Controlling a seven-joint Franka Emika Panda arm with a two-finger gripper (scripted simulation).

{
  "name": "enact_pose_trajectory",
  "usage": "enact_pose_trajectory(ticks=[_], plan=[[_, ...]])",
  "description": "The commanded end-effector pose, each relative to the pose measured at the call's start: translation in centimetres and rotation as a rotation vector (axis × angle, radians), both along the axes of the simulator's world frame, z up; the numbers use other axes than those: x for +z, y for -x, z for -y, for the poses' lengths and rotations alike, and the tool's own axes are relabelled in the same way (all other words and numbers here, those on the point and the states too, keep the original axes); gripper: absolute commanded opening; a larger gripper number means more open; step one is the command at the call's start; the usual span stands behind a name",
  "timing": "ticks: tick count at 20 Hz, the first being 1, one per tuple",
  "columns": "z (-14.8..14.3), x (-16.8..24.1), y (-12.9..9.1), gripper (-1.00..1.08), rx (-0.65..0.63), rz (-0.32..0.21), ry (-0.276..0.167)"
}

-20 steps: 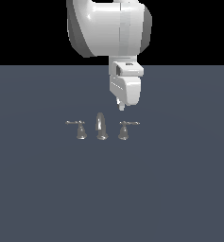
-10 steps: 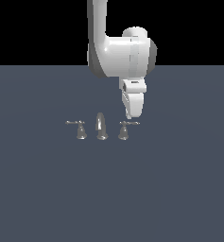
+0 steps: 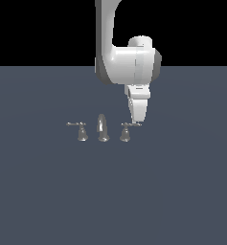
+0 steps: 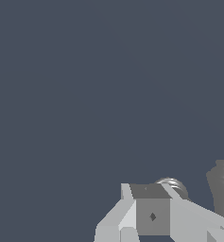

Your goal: Turn on the faucet by rotating a designated handle.

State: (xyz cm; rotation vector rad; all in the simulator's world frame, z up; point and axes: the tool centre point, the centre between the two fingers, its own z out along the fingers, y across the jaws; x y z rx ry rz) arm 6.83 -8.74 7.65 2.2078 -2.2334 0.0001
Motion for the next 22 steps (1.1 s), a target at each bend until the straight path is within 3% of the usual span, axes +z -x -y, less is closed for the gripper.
enact_pose_trajectory(ticks=[1, 15, 17, 22], plan=[[0.0, 0.0, -0.1, -1.0, -0.002, 0.001, 0.0], [1.8, 0.0, 3.6, -1.0, -0.002, 0.001, 0.0], [1.0, 0.0, 2.9, -1.0, 0.008, 0.008, -0.003], [0.8, 0.0, 4.5, -1.0, 0.005, 0.006, -0.002]])
